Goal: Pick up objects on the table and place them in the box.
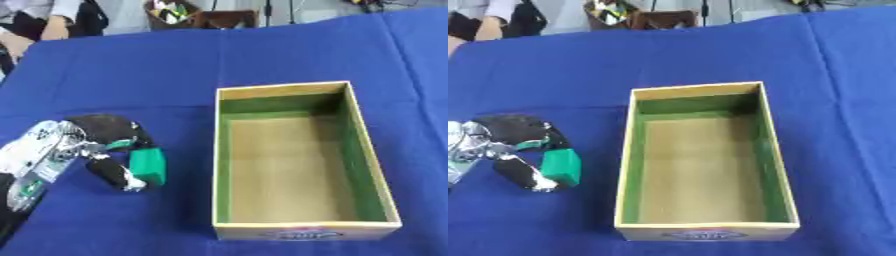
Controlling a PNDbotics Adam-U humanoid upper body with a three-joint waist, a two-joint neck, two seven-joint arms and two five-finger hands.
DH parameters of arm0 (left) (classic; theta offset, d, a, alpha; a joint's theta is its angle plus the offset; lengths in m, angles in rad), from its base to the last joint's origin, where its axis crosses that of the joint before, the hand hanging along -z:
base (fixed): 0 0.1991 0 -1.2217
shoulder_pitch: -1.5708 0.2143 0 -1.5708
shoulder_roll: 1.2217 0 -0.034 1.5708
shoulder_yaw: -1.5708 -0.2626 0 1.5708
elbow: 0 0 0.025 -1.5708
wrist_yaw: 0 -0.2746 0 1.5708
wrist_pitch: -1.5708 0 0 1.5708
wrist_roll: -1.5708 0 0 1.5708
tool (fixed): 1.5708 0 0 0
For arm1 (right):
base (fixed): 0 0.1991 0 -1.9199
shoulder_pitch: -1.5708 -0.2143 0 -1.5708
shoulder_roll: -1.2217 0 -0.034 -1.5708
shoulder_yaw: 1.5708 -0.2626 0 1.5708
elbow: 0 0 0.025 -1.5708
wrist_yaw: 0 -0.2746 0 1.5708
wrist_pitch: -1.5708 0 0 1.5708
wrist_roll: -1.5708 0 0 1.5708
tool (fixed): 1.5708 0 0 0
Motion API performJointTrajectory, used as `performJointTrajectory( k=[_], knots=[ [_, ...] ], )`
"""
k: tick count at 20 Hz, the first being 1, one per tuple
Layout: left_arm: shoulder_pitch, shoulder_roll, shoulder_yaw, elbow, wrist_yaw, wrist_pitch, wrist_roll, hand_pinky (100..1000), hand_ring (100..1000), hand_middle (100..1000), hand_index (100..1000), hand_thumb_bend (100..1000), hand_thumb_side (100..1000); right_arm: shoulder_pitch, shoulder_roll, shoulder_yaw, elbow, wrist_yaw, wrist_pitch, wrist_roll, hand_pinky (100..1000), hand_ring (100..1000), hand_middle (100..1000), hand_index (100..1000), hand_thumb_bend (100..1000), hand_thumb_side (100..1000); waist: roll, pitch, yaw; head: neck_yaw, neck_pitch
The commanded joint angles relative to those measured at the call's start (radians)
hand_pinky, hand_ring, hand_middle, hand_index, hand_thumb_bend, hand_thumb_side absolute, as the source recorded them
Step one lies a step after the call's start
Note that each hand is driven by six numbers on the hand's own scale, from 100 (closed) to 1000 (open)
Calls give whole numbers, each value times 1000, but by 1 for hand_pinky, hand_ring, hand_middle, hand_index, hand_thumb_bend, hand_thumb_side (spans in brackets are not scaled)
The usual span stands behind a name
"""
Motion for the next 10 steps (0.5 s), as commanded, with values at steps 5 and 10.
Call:
performJointTrajectory(
  k=[5,10],
  knots=[
    [-6,9,-4,-5,-1,0,35,215,475,469,668,100,705,-5,-7,0,-16,-7,0,2,735,841,628,774,100,769,-5,-15,2,4,-3],
    [-12,20,9,-27,-7,35,83,140,427,422,561,100,574,-4,-7,0,-16,-8,-1,2,735,841,628,774,100,770,-5,-18,4,3,-8]
  ],
)
